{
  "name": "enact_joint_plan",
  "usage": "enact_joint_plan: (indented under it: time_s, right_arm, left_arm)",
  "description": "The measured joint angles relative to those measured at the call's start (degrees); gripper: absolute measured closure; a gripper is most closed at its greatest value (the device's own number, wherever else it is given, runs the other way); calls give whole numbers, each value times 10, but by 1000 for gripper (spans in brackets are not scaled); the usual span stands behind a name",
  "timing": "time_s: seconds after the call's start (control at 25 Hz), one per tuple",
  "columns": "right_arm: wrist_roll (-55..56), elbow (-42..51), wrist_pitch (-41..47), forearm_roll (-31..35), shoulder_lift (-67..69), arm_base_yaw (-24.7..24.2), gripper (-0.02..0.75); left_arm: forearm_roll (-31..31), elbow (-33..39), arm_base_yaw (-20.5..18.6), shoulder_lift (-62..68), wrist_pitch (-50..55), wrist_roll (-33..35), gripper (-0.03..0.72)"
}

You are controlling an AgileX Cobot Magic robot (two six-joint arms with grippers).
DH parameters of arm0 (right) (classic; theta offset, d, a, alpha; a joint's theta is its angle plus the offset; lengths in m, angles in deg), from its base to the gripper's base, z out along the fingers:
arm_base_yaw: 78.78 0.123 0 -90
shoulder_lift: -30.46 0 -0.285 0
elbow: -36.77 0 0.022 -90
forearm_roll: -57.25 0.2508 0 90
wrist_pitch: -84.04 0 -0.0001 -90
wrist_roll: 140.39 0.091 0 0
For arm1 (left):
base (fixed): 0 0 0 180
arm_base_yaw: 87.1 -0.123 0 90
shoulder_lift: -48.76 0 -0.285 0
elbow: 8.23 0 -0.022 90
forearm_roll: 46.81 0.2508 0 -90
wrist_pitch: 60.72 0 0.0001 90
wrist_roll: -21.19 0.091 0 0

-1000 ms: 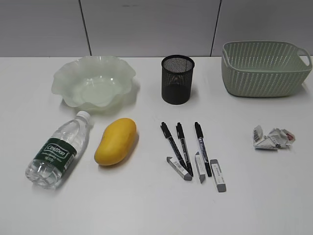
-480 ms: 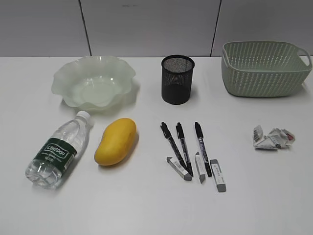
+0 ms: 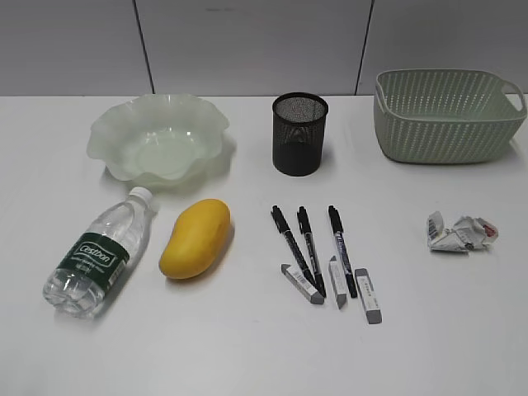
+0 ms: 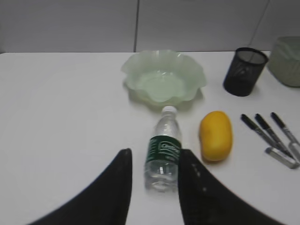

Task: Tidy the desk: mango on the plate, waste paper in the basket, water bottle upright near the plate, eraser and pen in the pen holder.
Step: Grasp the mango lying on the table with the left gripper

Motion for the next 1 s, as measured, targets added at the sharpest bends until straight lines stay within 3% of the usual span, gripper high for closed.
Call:
enact_joint_plan:
  time_s: [0.24,0.36,0.56,0.8,1.0]
  right_arm:
    - [0,0,0,0,0,0,377]
    - [0,0,0,0,0,0,377]
    - [0,0,0,0,0,0,377]
    - [0,0,0,0,0,0,377]
    - [0,0,0,0,0,0,377]
  left_arm:
    - [-125,0,16,203,-96,78,291]
    - [-158,-2,34,323,-163,102,261]
    - [-144,-40,92,550,-253,125,256]
    - [-132,-158,201,764,-279,123,246]
    - [-132,-268,238,926,-260,123,89]
